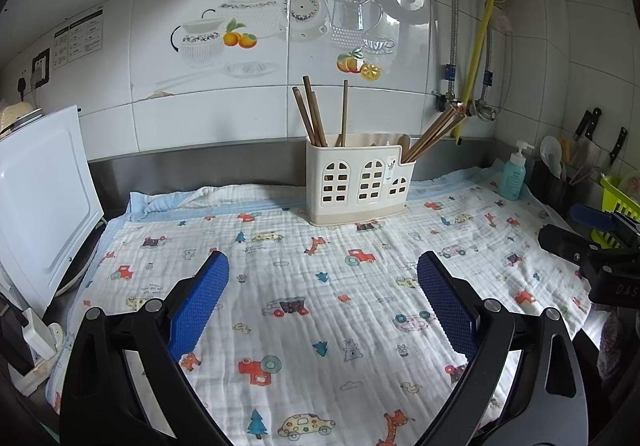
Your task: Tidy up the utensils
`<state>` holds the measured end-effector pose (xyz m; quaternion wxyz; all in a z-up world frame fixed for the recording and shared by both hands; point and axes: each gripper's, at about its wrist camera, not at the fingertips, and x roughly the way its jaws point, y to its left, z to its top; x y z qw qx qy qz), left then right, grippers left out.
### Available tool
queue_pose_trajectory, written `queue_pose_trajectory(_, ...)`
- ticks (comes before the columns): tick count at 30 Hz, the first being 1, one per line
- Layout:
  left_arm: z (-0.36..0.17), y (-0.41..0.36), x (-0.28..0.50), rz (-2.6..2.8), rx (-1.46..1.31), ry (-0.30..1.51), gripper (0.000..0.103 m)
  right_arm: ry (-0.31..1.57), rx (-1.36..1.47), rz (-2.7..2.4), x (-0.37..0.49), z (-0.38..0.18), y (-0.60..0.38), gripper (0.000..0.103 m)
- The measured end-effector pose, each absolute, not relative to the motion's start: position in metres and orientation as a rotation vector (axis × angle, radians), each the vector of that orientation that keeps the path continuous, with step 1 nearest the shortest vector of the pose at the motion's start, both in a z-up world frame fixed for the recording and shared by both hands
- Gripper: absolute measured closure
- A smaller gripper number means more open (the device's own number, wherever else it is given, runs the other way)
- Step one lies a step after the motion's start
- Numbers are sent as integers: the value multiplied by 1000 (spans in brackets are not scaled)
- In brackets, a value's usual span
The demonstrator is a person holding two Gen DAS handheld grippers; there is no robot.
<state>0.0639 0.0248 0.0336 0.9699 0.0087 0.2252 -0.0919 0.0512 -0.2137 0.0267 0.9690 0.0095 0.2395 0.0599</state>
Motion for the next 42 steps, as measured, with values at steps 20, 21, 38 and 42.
queue_pose_trajectory(20,31,23,64,-191,17,458,9,484,19,126,51,26,-212,7)
queue_pose_trajectory(21,31,22,64,-192,17,458,9,483,19,126,51,26,-212,7)
queue_pose_trajectory(38,31,23,63,-198,22,460,9,485,19,127,51,26,-210,7)
queue_pose_trajectory(42,31,23,64,-199,26,460,9,485,19,129,51,26,-210,7)
